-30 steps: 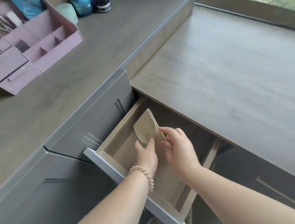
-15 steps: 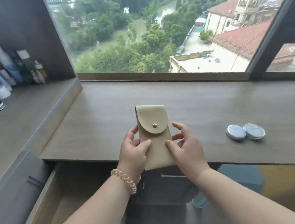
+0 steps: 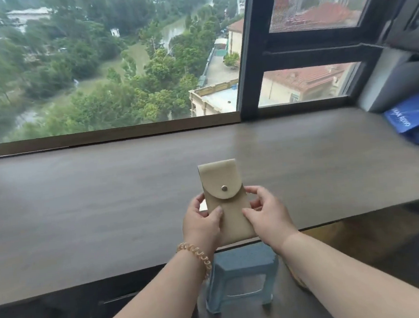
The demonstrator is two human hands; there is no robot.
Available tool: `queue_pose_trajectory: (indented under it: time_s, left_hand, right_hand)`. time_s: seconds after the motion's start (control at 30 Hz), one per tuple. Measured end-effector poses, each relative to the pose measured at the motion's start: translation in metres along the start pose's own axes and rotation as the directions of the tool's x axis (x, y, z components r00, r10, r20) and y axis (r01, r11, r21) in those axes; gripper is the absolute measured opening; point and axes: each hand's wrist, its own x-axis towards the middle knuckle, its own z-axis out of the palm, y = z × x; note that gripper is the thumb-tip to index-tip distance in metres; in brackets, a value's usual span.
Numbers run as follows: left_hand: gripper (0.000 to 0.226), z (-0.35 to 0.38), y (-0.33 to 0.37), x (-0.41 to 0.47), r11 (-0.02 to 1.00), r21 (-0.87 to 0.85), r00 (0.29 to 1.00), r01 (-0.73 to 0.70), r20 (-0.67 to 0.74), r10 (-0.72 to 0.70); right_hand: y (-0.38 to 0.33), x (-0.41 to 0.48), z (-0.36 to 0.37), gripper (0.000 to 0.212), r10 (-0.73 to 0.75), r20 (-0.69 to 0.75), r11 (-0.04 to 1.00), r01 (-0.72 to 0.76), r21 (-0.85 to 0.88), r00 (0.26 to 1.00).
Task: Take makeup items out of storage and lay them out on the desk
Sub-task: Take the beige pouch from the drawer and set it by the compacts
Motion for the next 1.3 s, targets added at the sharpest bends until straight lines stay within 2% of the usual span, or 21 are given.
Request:
queue_pose_trajectory:
  time_s: [0.17, 0.37, 0.47, 0.57, 0.7, 0.87, 1.03, 1.3]
  left_hand:
    - [0.075, 0.055, -0.018, 0.02, 0.945, 0.326, 0.992, 0.008, 0.118, -0.049]
    - [0.079, 0.092, -0.032, 0.068, 0.843, 0.538, 0.973, 0.001, 0.192, -0.124]
    - [0.075, 0.109, -0.037, 0.081, 0.8, 0.599, 0.972, -0.049, 0.211, -0.098]
    - [0.06, 0.13, -0.044, 0.097, 0.766, 0.634, 0.972, -0.105, 0.228, -0.055]
    - [0.051, 0.148, -0.057, 0.114, 0.728, 0.678, 0.978, -0.101, 0.203, -0.054]
    - [0.042, 0.159, -0.073, 0.132, 0.687, 0.725, 0.987, -0.042, 0.137, -0.084]
    - [0.047, 0.174, -0.082, 0.14, 0.673, 0.74, 0.998, -0.008, 0.046, -0.039]
    - [0.047, 0.194, -0.094, 0.13, 0.547, 0.834, 0.997, 0.073, -0.082, -0.008]
  right_hand:
    - [0.043, 0.036, -0.037, 0.039, 0.048, -0.054, 0.995, -0.052, -0.079, 0.997]
    - [0.083, 0.075, -0.046, 0.037, 0.175, -0.128, 0.966, -0.195, -0.168, 0.976]
    - [0.094, 0.086, -0.057, 0.037, 0.208, -0.174, 0.944, -0.244, -0.221, 0.963]
    - [0.105, 0.106, -0.065, 0.034, 0.239, -0.199, 0.913, -0.289, -0.289, 0.951]
    - [0.119, 0.126, -0.067, 0.032, 0.241, -0.214, 0.882, -0.306, -0.359, 0.947]
    - [0.136, 0.148, -0.065, 0.034, 0.184, -0.167, 0.847, -0.242, -0.473, 0.969]
    - [0.155, 0.167, -0.069, 0.036, 0.085, -0.089, 0.856, -0.118, -0.503, 0.992]
    - [0.169, 0.171, -0.083, 0.04, -0.061, 0.06, 0.692, 0.086, -0.717, 0.996]
